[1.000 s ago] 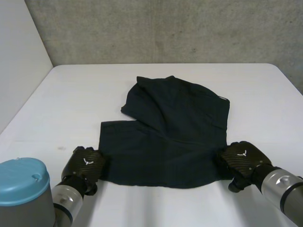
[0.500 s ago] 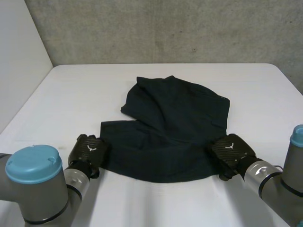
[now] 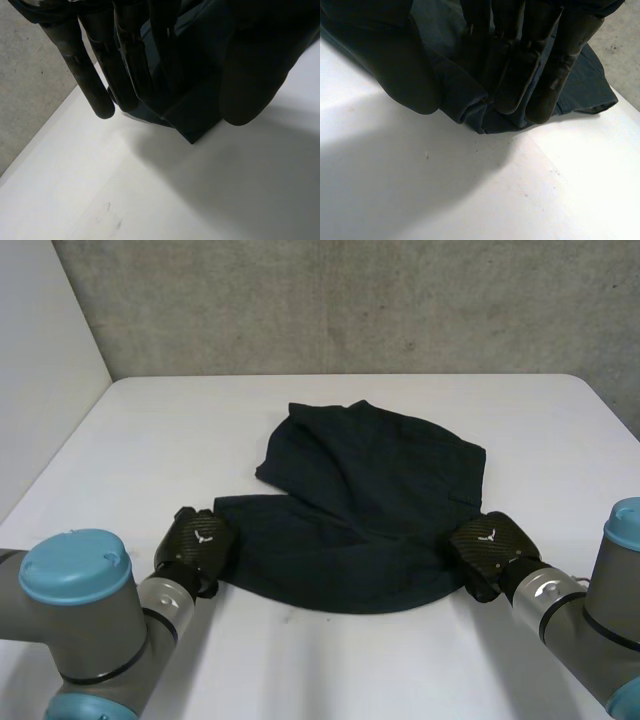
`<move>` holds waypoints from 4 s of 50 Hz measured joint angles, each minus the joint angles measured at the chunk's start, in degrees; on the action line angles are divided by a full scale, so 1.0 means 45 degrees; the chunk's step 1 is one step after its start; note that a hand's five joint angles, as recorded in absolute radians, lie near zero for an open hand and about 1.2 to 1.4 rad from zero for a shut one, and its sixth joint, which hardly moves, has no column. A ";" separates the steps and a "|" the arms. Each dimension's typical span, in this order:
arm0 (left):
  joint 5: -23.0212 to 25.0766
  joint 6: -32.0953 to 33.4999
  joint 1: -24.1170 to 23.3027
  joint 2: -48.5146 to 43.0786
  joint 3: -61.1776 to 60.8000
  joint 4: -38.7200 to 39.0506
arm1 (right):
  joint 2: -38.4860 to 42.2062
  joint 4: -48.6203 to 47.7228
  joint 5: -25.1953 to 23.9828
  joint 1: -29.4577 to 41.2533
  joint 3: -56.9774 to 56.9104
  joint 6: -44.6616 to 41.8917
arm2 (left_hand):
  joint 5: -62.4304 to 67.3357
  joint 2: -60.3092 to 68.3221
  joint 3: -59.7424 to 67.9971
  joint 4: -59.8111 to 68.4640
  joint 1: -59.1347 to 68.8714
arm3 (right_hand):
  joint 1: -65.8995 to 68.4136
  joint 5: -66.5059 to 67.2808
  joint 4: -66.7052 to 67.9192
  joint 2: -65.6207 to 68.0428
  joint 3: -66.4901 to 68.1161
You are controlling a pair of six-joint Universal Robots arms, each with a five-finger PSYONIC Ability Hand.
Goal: Fold the shorts.
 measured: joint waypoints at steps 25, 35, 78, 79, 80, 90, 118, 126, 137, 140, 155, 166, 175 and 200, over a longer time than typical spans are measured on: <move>0.0554 0.0019 0.0631 -0.1062 0.1089 -0.0041 | -0.0215 0.0102 0.0004 0.0041 0.0052 0.0722 | 0.2618 0.2854 0.2715 0.2713 0.2978 | 0.0000 0.0005 0.0002 -0.0002 0.0001; 0.1170 -0.0009 0.0606 -0.0451 0.0938 -0.0346 | -0.0274 0.0129 0.0049 0.0087 0.0000 0.0664 | 0.4849 0.5488 0.5439 0.5557 0.4483 | 0.0000 0.0159 0.0001 0.0000 0.0001; 0.1585 -0.2441 0.1049 0.3006 0.2452 -0.3810 | -0.1828 0.5815 0.0388 0.0079 -0.5057 0.0655 | 0.4849 0.5541 0.5493 0.5571 0.4483 | 0.1335 0.0816 0.0021 0.0129 0.0001; 0.1581 -0.2432 0.1048 0.2824 0.2508 -0.3802 | -0.1531 0.5821 0.0393 0.0080 -0.5108 0.0670 | 0.4849 0.5541 0.5493 0.5572 0.4483 | 0.1335 0.0816 0.0021 0.0130 0.0001; 0.1577 -0.2419 0.1046 0.2575 0.2593 -0.3794 | -0.1300 0.5829 0.0398 0.0080 -0.5152 0.0690 | 0.4849 0.5541 0.5493 0.5571 0.4483 | 0.1335 0.0816 0.0021 0.0130 0.0001; 0.1567 -0.2336 0.0997 0.0967 0.3762 -0.3374 | -0.0090 0.5749 0.0675 -0.0009 -0.5476 0.1281 | 0.4849 0.5541 0.5493 0.5572 0.4483 | 0.1335 0.0815 0.0021 0.0130 0.0001; -0.0170 -0.1961 0.0505 -0.1999 1.3434 0.0106 | 0.1639 -0.0234 0.2247 0.1269 -1.3171 0.1574 | 0.4849 0.5581 0.5540 0.5577 0.4483 | 0.1531 0.0815 0.0023 0.0130 0.0001; -0.0606 -0.2240 0.0342 0.0238 1.2921 0.1813 | 0.0575 -0.1946 0.2371 0.1513 -1.4136 0.1626 | 0.4849 0.5582 0.5540 0.5578 0.4483 | 0.1531 0.0816 0.0023 0.0130 0.0001; -0.0479 -0.3060 0.0398 0.2477 0.8040 0.1646 | 0.0054 0.0516 0.2148 0.1468 -1.1039 0.1614 | 0.4849 0.5582 0.5540 0.5579 0.4483 | 0.1531 0.0816 0.0023 0.0130 0.0001; -0.0476 -0.3273 0.0395 0.2801 0.6764 0.1218 | 0.0057 0.0940 0.1985 0.1453 -0.9446 0.1589 | 0.4849 0.5582 0.5540 0.5581 0.4483 | 0.1531 0.0817 0.0024 0.0129 0.0001; -0.0441 -0.3906 0.0343 0.5115 0.1933 -0.2251 | -0.1069 0.1518 0.0849 0.1281 -0.3494 0.1492 | 0.4849 0.5583 0.5540 0.5619 0.4483 | 0.1944 0.0883 0.0025 0.0130 0.0058; -0.0132 -0.3704 0.0364 0.9123 -0.0496 -0.5810 | -0.3850 0.4964 0.0524 0.1236 -0.2333 0.1234 | 0.4849 0.5583 0.5540 0.5620 0.4483 | 0.1944 0.0887 0.0025 0.0130 0.0058; 0.0848 -0.3572 0.0601 1.0628 -0.1881 -0.6736 | -0.4642 0.4766 -0.0135 0.0693 -0.0865 0.1493 | 0.4849 0.5582 0.5540 0.5622 0.4483 | -0.5758 -0.8233 -0.9289 -0.9060 -0.9210; 0.0869 -0.4648 0.0565 0.9846 0.0776 -0.4886 | 0.0034 -0.1502 0.1714 0.2527 0.0193 0.4042 | 0.4849 0.5583 0.5540 0.5622 0.4483 | -0.2305 -0.4330 -0.5306 -0.4770 -0.5156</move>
